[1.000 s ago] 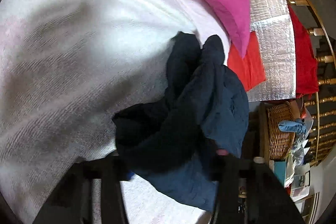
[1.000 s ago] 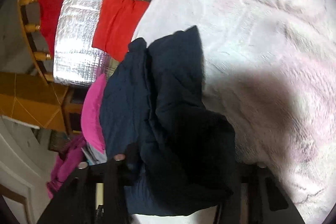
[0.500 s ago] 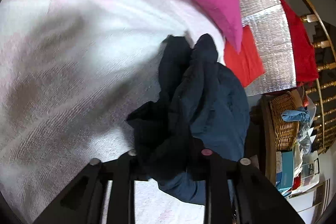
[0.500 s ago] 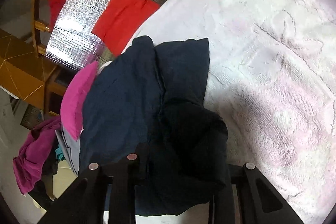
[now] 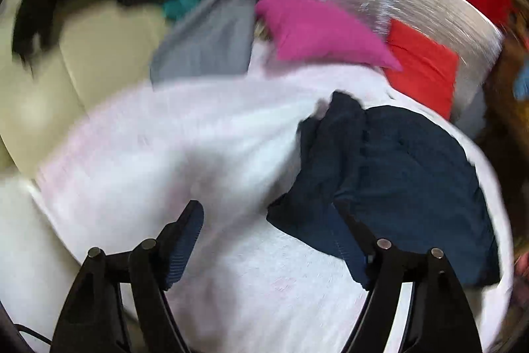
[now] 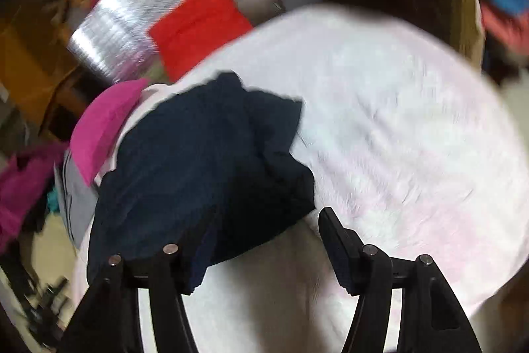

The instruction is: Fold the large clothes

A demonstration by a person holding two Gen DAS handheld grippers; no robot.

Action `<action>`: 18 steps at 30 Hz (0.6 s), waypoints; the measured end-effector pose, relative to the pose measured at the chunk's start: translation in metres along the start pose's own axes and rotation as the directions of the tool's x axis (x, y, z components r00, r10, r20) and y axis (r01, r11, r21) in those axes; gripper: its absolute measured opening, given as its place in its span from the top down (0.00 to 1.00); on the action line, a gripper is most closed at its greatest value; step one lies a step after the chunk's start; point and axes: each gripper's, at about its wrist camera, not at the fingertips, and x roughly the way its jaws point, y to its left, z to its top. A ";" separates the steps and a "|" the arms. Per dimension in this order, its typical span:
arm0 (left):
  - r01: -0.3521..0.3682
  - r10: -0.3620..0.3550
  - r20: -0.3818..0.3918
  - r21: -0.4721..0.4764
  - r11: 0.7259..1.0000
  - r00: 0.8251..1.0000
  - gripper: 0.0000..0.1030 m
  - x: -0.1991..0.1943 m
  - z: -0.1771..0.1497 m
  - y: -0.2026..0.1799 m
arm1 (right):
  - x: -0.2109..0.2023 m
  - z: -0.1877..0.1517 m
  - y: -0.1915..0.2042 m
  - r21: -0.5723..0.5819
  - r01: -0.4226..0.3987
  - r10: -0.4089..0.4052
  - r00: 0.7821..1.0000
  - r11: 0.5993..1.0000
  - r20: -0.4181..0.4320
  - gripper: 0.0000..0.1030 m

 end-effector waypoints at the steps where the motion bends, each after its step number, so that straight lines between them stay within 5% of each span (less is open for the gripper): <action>1: -0.032 0.030 0.040 0.045 0.998 0.999 0.23 -0.020 0.002 -0.009 | -0.019 0.001 0.014 -0.063 -0.004 0.006 0.999 0.998 0.035 0.32; 9: -0.118 0.069 0.312 0.142 0.983 0.948 0.08 -0.146 0.006 -0.036 | -0.115 -0.021 0.094 -0.376 0.040 0.047 0.975 0.926 0.218 0.22; 18: -0.046 -0.015 0.361 0.160 0.986 0.932 0.06 -0.212 0.001 -0.048 | -0.178 -0.047 0.124 -0.443 0.117 0.037 0.945 0.889 0.324 0.20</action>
